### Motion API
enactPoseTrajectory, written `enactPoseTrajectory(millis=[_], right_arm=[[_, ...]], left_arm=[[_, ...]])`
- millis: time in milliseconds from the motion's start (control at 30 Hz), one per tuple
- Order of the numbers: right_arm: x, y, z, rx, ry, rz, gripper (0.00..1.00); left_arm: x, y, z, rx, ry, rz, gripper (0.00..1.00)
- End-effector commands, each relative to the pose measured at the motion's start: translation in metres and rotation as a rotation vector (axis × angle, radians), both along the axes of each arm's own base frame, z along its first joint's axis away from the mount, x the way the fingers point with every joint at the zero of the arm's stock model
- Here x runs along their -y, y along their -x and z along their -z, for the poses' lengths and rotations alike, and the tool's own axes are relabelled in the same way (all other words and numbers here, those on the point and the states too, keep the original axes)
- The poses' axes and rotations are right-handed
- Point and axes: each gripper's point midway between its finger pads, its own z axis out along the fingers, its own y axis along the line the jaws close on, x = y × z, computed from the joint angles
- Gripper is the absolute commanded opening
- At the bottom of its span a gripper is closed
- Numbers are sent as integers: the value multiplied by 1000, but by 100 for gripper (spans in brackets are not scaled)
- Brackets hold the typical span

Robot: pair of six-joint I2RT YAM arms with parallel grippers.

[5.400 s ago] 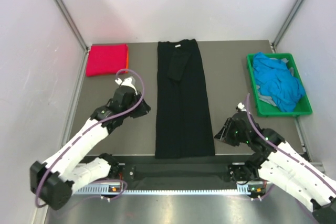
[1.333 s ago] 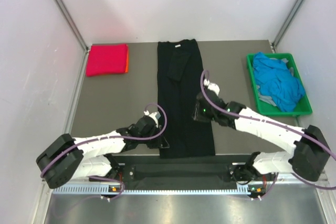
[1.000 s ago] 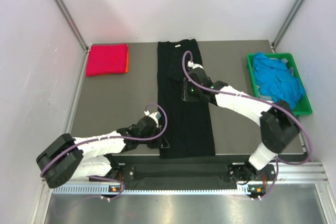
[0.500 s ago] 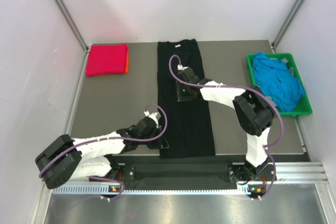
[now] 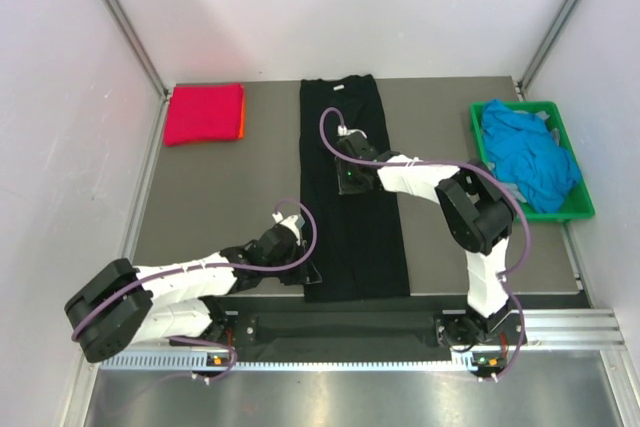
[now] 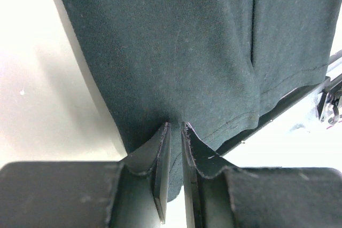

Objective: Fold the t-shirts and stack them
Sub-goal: Fold the tshirt

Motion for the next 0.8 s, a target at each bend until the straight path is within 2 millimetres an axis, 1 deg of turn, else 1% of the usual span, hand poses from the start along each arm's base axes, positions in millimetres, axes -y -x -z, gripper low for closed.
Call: enactPoseTrajectory(millis=[0, 167, 267, 400, 433, 567, 700, 767], right_arm=[[-10, -25, -18, 74, -49, 19, 24], [-10, -25, -14, 63, -38, 23, 24], [-9, -27, -13, 65, -32, 29, 20], [-8, -29, -14, 69, -23, 27, 7], [-7, -29, -14, 72, -16, 25, 0], [0, -34, -20, 96, 17, 50, 0], [3, -39, -26, 111, 28, 52, 0], [5, -39, -26, 107, 44, 54, 0]], left_arm=[[-7, 3, 8, -4, -36, -4, 19], [-7, 3, 9, -5, -39, -5, 19], [-5, 3, 8, -5, -37, -1, 19], [-4, 3, 10, -8, -48, 5, 19], [-5, 4, 11, -9, -53, 5, 19], [-8, 6, 13, -10, -62, 3, 18], [-8, 7, 14, -14, -61, 2, 19], [-8, 8, 13, -13, -60, 4, 18]])
